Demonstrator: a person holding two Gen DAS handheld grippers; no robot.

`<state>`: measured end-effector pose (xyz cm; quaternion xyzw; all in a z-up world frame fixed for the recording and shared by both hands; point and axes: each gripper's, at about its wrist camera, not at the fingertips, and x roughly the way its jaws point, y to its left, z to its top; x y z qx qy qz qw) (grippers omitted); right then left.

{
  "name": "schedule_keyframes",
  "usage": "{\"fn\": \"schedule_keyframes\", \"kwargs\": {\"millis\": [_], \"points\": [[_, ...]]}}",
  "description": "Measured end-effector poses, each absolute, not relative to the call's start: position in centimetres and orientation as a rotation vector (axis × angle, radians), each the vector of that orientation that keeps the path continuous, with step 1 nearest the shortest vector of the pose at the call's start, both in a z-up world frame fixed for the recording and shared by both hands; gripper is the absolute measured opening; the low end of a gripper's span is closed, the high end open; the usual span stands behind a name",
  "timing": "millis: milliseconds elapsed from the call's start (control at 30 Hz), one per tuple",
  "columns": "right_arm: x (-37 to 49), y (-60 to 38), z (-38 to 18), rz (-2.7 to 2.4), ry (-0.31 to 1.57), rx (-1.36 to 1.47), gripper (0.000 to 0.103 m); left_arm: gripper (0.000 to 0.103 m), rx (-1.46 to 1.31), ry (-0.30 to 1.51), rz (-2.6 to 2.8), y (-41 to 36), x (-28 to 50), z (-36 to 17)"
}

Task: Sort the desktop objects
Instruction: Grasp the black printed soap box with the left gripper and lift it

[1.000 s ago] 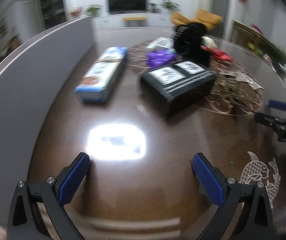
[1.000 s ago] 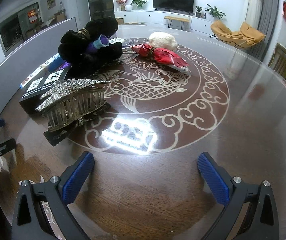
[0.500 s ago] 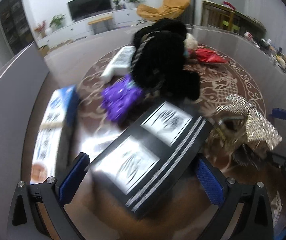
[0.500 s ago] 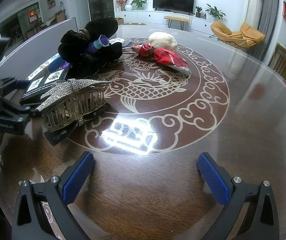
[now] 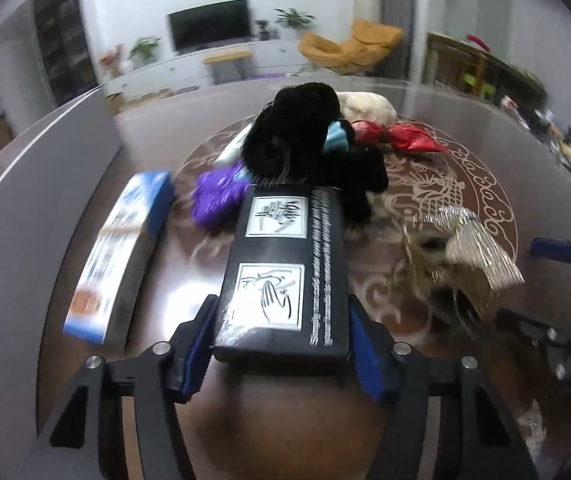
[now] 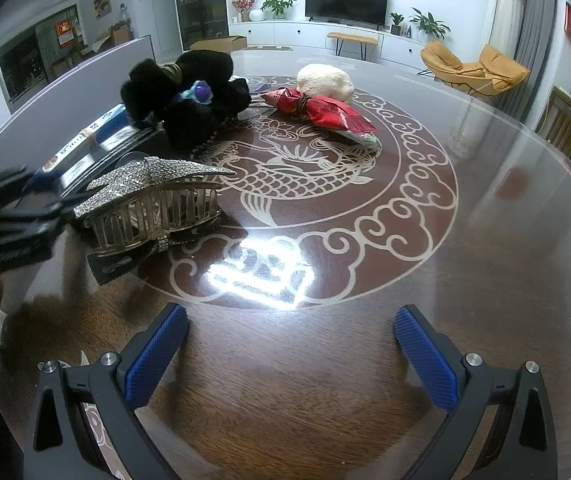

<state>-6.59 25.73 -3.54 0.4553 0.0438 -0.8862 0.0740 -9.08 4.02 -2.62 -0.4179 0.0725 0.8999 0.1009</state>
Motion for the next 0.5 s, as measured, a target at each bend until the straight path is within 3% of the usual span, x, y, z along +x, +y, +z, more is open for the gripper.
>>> {"fn": "schedule_keyframes", "kwargs": {"millis": [233, 300, 367, 500], "points": [[-6.6, 25.7, -3.5, -2.66, 0.131, 1.366, 0.103, 0.061, -1.25, 0.092, 2.724, 2.4, -3.7, -3.0], [-6.6, 25.7, -3.5, -2.66, 0.131, 1.366, 0.103, 0.078, -1.271, 0.067, 2.684, 2.1, -3.4, -3.4], [-6.5, 25.7, -3.5, -2.661, 0.131, 1.366, 0.103, 0.086, -1.277, 0.091, 2.688, 1.9, -3.5, -3.5], [-6.6, 25.7, -3.5, -2.661, 0.131, 1.366, 0.103, 0.087, -1.326, 0.141, 2.675, 1.5, -5.6, -3.3]]}}
